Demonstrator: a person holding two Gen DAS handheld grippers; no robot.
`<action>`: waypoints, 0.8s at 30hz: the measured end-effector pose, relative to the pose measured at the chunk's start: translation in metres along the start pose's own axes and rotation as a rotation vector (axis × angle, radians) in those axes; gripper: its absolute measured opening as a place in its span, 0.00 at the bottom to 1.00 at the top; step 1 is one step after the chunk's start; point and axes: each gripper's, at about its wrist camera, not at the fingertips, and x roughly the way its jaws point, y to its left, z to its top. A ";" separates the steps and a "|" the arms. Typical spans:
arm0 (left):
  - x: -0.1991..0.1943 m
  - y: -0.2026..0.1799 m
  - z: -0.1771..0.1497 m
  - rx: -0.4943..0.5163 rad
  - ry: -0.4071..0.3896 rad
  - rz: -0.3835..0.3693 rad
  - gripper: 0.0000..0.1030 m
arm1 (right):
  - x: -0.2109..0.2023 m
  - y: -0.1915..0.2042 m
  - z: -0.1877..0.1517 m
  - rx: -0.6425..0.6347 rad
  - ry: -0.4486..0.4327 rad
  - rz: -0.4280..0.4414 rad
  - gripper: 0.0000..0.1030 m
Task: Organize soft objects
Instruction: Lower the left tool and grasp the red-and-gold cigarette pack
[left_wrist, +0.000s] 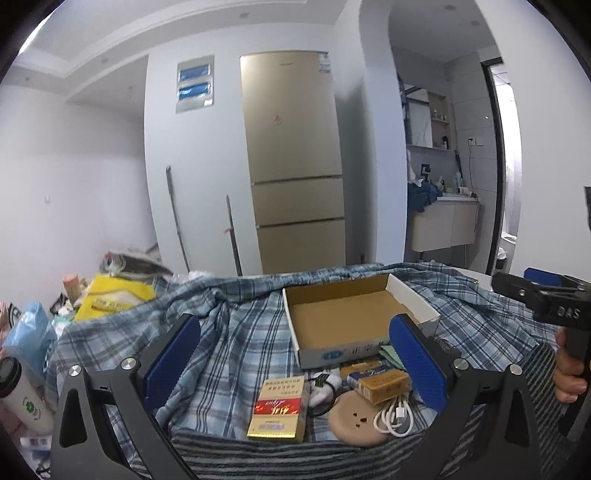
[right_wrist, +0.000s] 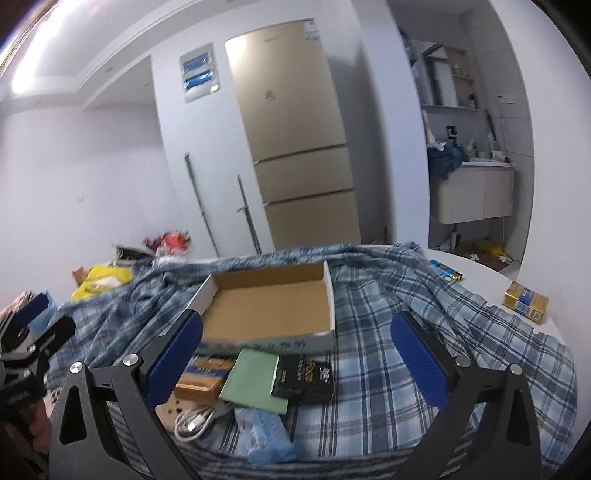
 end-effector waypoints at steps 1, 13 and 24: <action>0.002 0.003 0.000 -0.003 0.013 0.006 1.00 | -0.002 0.003 0.001 -0.016 0.000 -0.006 0.99; 0.065 0.032 -0.034 -0.091 0.347 -0.080 0.88 | 0.013 0.034 -0.010 -0.090 0.118 0.013 0.94; 0.110 0.041 -0.057 -0.031 0.523 -0.163 0.67 | 0.029 0.025 -0.027 -0.085 0.161 0.018 0.92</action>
